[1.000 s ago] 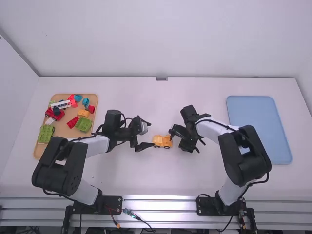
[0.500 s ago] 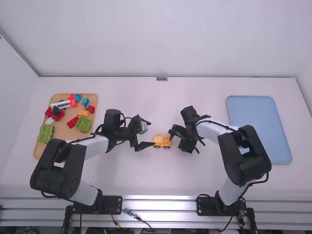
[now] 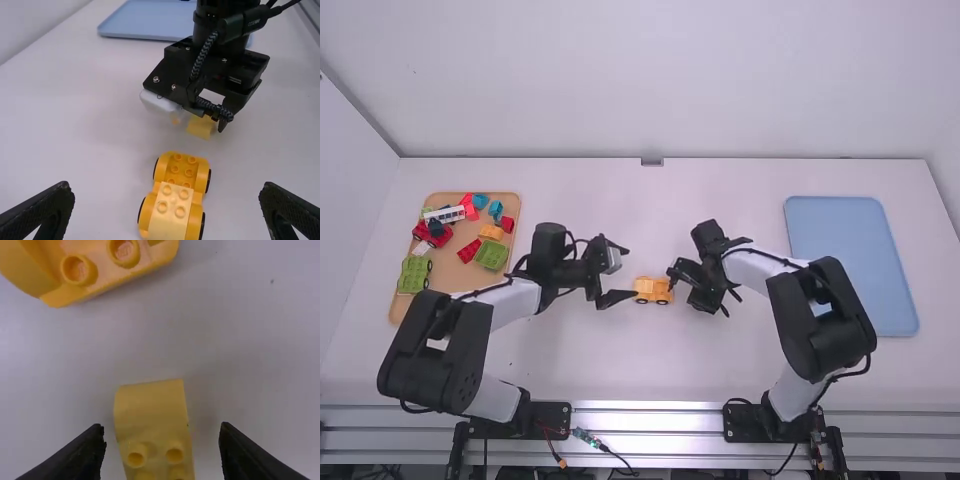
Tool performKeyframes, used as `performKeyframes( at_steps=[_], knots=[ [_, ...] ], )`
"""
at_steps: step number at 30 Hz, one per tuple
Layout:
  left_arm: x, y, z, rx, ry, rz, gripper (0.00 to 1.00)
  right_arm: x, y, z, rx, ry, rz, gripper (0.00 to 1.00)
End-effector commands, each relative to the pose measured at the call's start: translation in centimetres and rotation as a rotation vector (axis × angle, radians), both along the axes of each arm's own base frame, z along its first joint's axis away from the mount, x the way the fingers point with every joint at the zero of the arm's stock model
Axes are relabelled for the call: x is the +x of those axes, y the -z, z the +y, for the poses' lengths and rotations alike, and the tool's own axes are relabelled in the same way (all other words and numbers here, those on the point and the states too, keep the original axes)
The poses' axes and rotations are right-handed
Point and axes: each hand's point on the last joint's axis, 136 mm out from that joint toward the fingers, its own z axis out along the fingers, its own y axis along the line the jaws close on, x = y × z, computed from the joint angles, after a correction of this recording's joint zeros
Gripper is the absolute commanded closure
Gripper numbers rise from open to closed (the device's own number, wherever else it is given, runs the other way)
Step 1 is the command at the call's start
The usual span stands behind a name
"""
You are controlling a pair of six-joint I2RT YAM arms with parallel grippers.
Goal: Assemble lego blocks to make yellow taxi
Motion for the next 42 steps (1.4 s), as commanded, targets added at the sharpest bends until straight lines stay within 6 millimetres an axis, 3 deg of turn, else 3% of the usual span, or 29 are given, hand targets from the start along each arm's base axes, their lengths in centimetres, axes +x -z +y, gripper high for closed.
performKeyframes(
  at_steps=[1,8,9,10,11,16,19,26,30,35,42],
  knots=[
    [0.3,-1.5,0.1,-0.023,0.006,-0.032,0.01,-0.6,0.5,-0.2,-0.007,0.008,0.031,0.44],
    [0.3,-1.5,0.2,-0.023,0.003,-0.032,0.01,-0.7,0.5,-0.2,-0.003,0.008,0.032,0.56],
    [0.3,-1.5,0.1,-0.023,0.006,-0.032,0.01,-0.7,0.5,-0.1,-0.001,0.007,0.033,0.59],
    [0.2,-1.5,0.0,-0.023,0.009,-0.032,0.01,-0.7,0.5,-0.1,0.000,0.006,0.034,0.71],
    [0.2,-1.5,0.0,-0.023,0.009,-0.032,0.01,-0.7,0.5,-0.1,0.000,0.007,0.034,0.73],
    [0.2,-1.5,0.0,-0.023,0.009,-0.033,0.01,-0.3,0.5,0.0,0.004,0.067,0.026,0.75],
    [0.2,-1.5,0.0,-0.024,0.009,-0.035,0.01,0.4,0.4,0.2,0.016,0.117,0.002,0.88],
    [0.3,-1.6,0.0,-0.025,0.009,-0.044,0.01,2.2,-0.1,1.5,0.073,0.276,-0.040,0.90],
    [0.6,-1.9,0.0,-0.026,0.007,-0.062,0.01,2.7,-0.9,2.4,0.086,0.416,-0.022,1.00],
    [1.4,-3.1,-0.1,-0.079,-0.039,-0.029,0.01,3.9,-1.7,2.8,0.130,0.632,-0.015,1.00],
    [1.6,-3.2,-0.1,-0.085,-0.048,-0.025,0.01,3.1,-0.8,1.3,0.118,1.030,0.069,1.00]
  ],
)
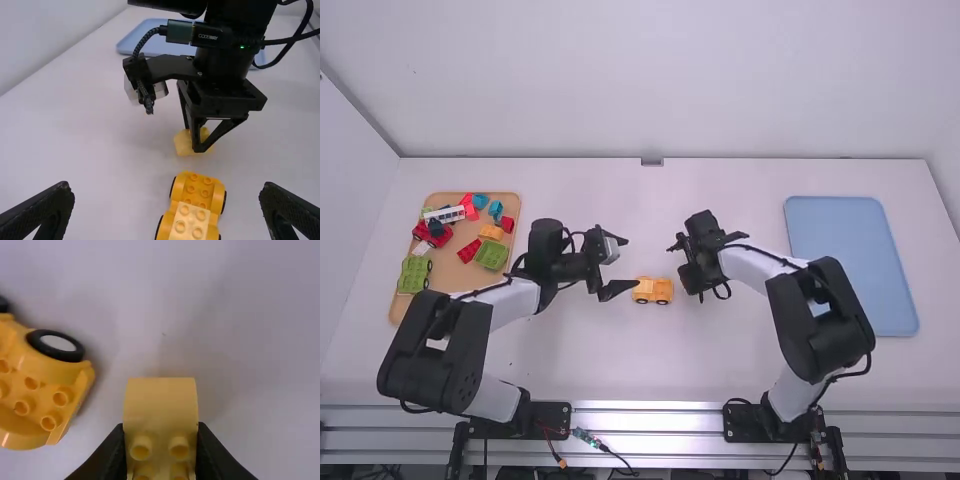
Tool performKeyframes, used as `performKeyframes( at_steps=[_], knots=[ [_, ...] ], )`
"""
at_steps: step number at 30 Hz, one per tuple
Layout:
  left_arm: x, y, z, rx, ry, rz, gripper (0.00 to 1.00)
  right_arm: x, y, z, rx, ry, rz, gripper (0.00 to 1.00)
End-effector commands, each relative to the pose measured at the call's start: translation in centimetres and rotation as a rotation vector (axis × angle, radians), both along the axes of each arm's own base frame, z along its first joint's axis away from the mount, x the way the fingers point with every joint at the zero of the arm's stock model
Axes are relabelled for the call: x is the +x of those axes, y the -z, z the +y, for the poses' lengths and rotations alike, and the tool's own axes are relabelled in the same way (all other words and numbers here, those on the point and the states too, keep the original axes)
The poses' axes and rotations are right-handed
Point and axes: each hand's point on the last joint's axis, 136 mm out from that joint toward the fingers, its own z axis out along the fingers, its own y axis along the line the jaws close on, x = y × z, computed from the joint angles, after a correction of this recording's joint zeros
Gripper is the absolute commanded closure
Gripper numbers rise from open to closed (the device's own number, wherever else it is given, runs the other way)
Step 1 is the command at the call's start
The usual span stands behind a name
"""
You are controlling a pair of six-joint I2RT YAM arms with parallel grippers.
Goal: Assemble lego blocks to make yellow taxi
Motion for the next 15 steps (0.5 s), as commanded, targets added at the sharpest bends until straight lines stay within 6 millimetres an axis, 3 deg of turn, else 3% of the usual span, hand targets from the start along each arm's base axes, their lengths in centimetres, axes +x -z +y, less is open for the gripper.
performKeyframes(
  at_steps=[1,5,9,15],
  knots=[
    [0.1,-1.4,0.0,-0.020,0.003,-0.017,0.01,-0.3,0.9,-1.0,0.017,0.288,0.069,1.00],
    [0.2,-1.4,0.0,-0.021,0.004,-0.021,0.01,-0.3,1.3,-1.9,0.052,0.628,0.123,1.00],
    [0.2,-1.4,0.0,-0.021,0.003,-0.020,0.01,-0.2,1.2,-3.6,0.119,1.155,0.232,1.00],
    [0.2,-1.4,0.0,-0.021,0.003,-0.021,0.01,-0.3,1.5,-5.2,0.161,1.521,0.304,1.00]
  ],
)
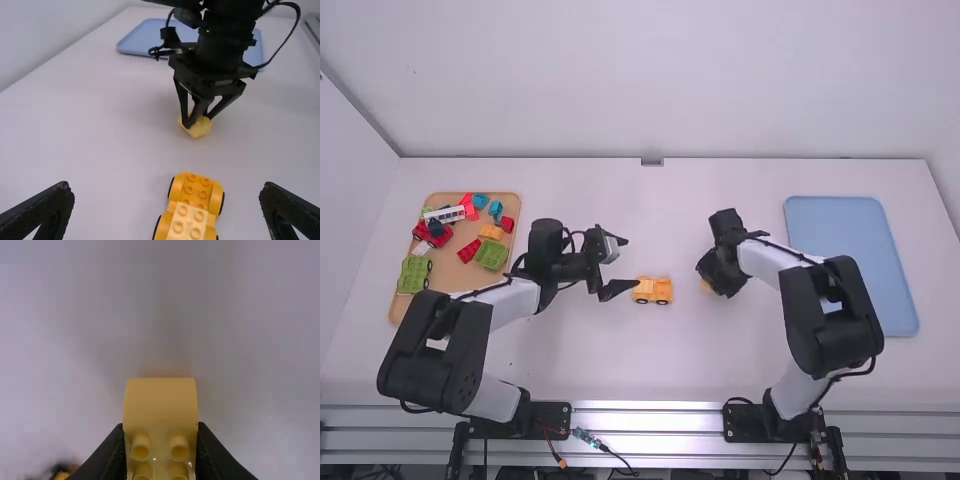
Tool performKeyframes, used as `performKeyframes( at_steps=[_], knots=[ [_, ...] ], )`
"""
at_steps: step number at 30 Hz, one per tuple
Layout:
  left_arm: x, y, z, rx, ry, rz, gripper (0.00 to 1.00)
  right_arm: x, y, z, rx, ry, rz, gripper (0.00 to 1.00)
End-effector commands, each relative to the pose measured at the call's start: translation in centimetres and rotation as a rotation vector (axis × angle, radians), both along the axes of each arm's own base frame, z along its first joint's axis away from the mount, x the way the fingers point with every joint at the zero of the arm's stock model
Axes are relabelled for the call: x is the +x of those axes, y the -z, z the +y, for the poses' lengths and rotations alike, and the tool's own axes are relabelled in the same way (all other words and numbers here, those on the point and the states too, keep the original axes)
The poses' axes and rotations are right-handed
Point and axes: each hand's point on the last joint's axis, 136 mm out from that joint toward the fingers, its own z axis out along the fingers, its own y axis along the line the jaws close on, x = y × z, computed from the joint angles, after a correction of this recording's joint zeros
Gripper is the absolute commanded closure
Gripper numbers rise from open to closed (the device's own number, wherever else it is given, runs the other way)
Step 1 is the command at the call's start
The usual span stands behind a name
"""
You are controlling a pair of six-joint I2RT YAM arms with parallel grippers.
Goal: Assemble lego blocks to make yellow taxi
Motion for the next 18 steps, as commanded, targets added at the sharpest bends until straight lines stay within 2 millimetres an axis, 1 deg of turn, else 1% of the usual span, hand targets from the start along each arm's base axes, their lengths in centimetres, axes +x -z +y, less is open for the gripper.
performKeyframes(
  at_steps=[1,3,6,8,9,10,11,12,13,14,15,18],
  knots=[
    [0.2,-1.4,0.0,-0.017,0.007,-0.032,0.01,-1.2,0.8,-0.6,0.038,0.338,0.100,1.00],
    [0.2,-1.4,0.0,-0.016,0.007,-0.032,0.01,-1.6,1.0,-1.0,0.051,0.449,0.135,1.00],
    [0.1,-1.5,-0.1,-0.018,0.010,-0.032,0.01,-1.9,1.2,-0.9,0.080,0.489,0.160,1.00],
    [0.1,-1.4,-0.1,-0.018,0.010,-0.032,0.01,-2.3,1.2,-0.4,0.126,0.507,0.190,0.96],
    [0.1,-1.5,-0.1,-0.018,0.010,-0.032,0.01,-2.3,1.2,-0.2,0.140,0.507,0.195,0.85],
    [0.1,-1.5,-0.1,-0.018,0.010,-0.032,0.01,-2.0,1.2,-0.1,0.158,0.498,0.185,0.64],
    [0.1,-1.5,-0.1,-0.018,0.010,-0.032,0.01,-1.8,1.3,-0.1,0.165,0.485,0.171,0.51],
    [0.1,-1.5,-0.1,-0.018,0.010,-0.032,0.01,-1.7,1.3,-0.1,0.167,0.481,0.166,0.43],
    [0.1,-1.4,-0.1,-0.018,0.010,-0.031,0.01,-1.3,1.4,-0.1,0.173,0.463,0.144,0.20],
    [0.1,-1.4,-0.1,-0.018,0.010,-0.031,0.01,-1.2,1.5,-0.1,0.177,0.451,0.131,0.05],
    [0.1,-1.4,-0.1,-0.018,0.010,-0.032,0.01,-1.0,1.6,-0.1,0.183,0.443,0.115,0.01],
    [0.1,-1.4,-0.1,-0.018,0.009,-0.032,0.01,-0.9,1.8,0.0,0.194,0.437,0.103,0.01]
  ],
)
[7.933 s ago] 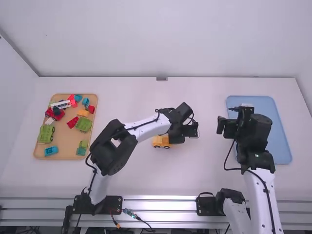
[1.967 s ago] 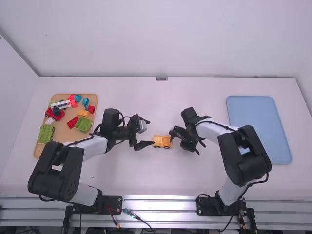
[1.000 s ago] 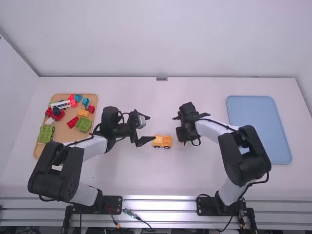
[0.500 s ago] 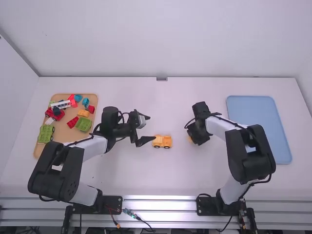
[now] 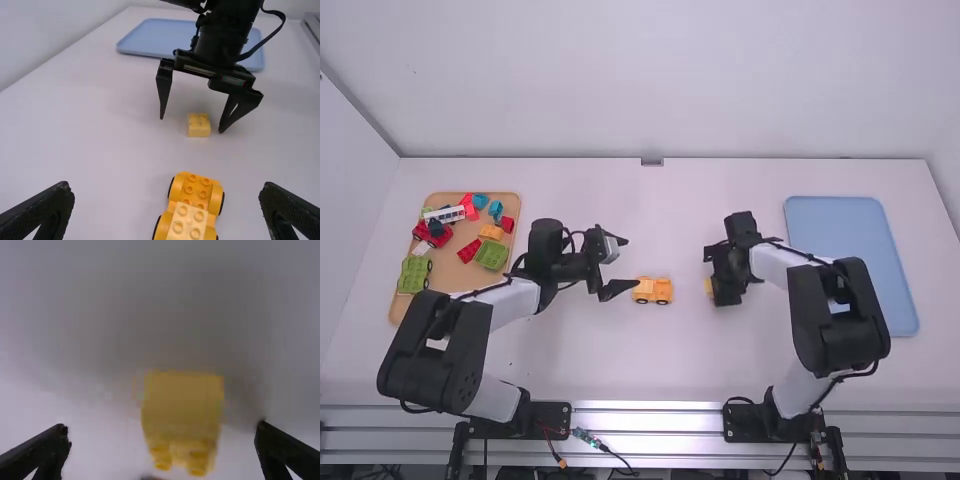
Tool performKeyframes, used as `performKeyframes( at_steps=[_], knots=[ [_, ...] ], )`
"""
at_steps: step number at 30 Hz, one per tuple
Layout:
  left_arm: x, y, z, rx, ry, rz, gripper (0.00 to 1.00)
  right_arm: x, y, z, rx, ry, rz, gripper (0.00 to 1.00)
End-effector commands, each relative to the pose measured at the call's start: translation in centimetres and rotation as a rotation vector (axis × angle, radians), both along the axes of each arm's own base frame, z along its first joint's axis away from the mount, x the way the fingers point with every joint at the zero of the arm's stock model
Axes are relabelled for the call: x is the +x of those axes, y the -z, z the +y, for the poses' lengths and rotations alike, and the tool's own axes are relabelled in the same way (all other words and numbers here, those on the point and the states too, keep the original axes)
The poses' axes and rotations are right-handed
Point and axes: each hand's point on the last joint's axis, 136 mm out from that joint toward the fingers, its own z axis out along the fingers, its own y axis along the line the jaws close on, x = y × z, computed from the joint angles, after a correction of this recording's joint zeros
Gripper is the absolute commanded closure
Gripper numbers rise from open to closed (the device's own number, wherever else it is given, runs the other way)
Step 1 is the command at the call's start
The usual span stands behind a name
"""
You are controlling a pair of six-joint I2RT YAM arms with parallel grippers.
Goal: Assemble lego blocks to make yellow taxi
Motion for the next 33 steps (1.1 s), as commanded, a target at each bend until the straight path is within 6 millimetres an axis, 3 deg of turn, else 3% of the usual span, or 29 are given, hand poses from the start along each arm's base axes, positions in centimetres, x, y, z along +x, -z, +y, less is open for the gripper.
performKeyframes(
  at_steps=[1,7,10,14,18,19,24,26,30,33],
  knots=[
    [0.1,-1.4,-0.1,-0.018,0.010,-0.032,0.01,-1.5,1.5,-0.5,-0.020,-0.006,0.039,0.01],
    [0.1,-1.4,0.0,-0.017,0.009,-0.032,0.01,-1.2,0.4,0.2,0.001,-0.116,0.022,0.01],
    [0.1,-1.4,-0.1,-0.018,0.010,-0.032,0.01,-1.7,-0.9,-1.1,-0.057,-0.103,0.091,0.01],
    [0.2,-1.4,0.0,-0.016,0.007,-0.033,0.01,-1.9,-4.0,-2.0,-0.126,-0.165,0.153,0.01],
    [0.9,-0.9,0.4,0.014,-0.041,-0.032,0.01,-0.2,-7.5,-3.1,-0.197,-0.287,0.117,0.01],
    [1.5,-0.5,0.8,0.042,-0.086,-0.034,0.01,0.4,-8.9,-3.8,-0.241,-0.377,0.088,0.01],
    [2.8,-0.3,1.5,0.079,-0.157,-0.061,0.01,1.5,-11.6,-5.5,-0.337,-0.585,0.038,0.01],
    [2.9,-0.3,1.6,0.083,-0.165,-0.064,0.01,4.0,-12.5,-5.8,-0.425,-0.779,-0.085,0.01],
    [2.3,0.9,1.8,0.124,-0.149,-0.040,0.01,6.8,-12.5,-4.3,-0.508,-1.036,-0.275,0.01],
    [1.1,1.8,1.6,0.152,-0.091,-0.034,0.01,7.7,-12.0,-1.4,-0.535,-1.304,-0.502,0.01]
  ],
)
